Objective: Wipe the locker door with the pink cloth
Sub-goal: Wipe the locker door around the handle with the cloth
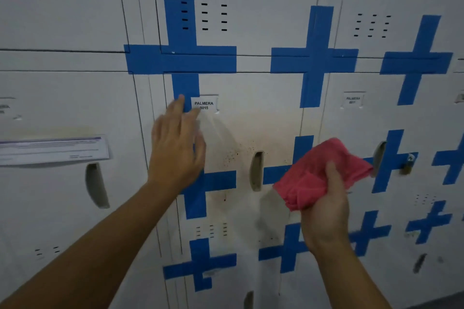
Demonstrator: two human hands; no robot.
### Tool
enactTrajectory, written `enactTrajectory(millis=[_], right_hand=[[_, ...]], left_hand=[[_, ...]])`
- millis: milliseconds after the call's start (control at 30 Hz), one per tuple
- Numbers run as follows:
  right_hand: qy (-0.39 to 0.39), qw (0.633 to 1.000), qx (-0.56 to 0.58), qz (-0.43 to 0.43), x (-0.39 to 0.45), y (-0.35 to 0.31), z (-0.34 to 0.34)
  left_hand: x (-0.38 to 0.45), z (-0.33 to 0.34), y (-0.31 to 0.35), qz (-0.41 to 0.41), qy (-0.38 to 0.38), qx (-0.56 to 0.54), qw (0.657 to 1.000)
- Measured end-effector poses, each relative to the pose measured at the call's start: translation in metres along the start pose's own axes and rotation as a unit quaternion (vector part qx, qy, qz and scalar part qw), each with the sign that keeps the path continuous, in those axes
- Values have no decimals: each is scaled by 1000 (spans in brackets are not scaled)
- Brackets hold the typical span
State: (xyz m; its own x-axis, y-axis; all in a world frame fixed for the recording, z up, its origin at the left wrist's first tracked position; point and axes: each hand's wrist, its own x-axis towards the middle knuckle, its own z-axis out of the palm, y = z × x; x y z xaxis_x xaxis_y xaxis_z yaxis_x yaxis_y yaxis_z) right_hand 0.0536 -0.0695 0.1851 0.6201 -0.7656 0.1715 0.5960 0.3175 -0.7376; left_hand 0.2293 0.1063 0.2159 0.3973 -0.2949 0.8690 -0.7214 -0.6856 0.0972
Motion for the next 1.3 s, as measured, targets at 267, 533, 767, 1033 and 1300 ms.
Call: enactTrajectory(millis=[267, 533, 767, 1033, 1300], right_hand=[[-68, 941, -278, -179, 43, 40, 48], [-94, 761, -548, -335, 75, 83, 84], [-150, 655, -655, -347, 68, 93, 80], [-176, 616, -691, -336, 82, 97, 29], [-187, 627, -669, -353, 69, 85, 78]], left_hand=[[30, 42, -32, 61, 70, 165, 982], [30, 51, -35, 67, 91, 188, 976], [31, 52, -35, 70, 86, 190, 975], [32, 53, -36, 81, 102, 180, 975], [28, 55, -36, 80, 98, 175, 976]])
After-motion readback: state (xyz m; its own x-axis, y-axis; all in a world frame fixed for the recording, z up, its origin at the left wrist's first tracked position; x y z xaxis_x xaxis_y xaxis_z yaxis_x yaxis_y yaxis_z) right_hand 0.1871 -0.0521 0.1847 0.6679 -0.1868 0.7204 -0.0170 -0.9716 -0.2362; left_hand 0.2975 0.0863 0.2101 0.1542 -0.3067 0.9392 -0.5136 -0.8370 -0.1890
